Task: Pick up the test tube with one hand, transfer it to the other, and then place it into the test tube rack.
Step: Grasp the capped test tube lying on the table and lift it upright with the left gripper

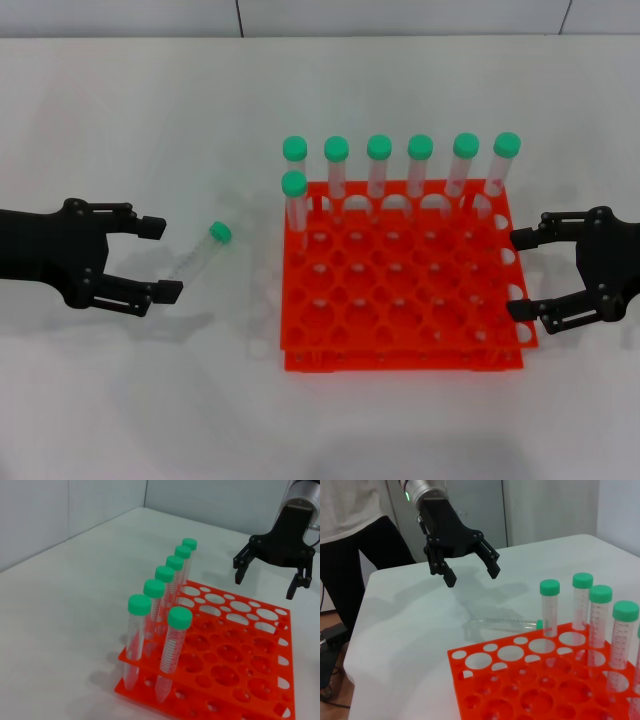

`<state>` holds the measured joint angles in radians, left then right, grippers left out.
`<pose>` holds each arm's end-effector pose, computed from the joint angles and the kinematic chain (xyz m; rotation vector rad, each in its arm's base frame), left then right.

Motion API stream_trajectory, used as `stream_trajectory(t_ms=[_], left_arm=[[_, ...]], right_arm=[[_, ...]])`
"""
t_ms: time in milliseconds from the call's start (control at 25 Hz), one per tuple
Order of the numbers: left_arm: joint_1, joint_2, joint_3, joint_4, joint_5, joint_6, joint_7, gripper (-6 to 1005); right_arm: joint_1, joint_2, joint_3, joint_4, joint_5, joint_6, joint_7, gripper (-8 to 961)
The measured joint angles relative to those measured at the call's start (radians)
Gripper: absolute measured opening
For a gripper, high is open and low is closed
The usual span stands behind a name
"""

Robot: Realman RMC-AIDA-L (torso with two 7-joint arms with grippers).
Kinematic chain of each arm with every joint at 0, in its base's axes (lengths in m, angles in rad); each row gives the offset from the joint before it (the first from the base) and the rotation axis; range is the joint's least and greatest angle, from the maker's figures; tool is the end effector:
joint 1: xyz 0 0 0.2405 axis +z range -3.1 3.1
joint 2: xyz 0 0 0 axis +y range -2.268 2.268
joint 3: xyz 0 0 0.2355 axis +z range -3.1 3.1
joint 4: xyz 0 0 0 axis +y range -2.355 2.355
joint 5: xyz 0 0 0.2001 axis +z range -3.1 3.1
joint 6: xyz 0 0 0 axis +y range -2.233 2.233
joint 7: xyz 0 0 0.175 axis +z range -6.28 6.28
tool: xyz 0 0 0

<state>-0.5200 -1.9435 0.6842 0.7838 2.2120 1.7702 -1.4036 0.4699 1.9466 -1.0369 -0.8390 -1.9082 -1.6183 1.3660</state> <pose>-0.2601 0.3038 0.0366 -2.9306 -0.5061 -0.3454 0.2296 0.3112 0.0084 -2.9597 0.2568 0.3968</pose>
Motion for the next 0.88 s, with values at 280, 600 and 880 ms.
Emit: stream_trajectory(t_ms=[280,600,880], left_arm=[[0.004,0.0,0.0,0.0,0.0,0.0,0.0,887],[0.005,0.0,0.0,0.0,0.0,0.0,0.0,888],[0.003,0.0,0.0,0.0,0.0,0.006,0.0,887]], right_arm=[[-0.001,0.001,0.0,0.0,0.0,0.0,-0.001,869],[-0.001,0.002,0.0,0.0,0.0,0.0,-0.001,869],[-0.001,0.002,0.0,0.0,0.0,0.0,-0.001,868]])
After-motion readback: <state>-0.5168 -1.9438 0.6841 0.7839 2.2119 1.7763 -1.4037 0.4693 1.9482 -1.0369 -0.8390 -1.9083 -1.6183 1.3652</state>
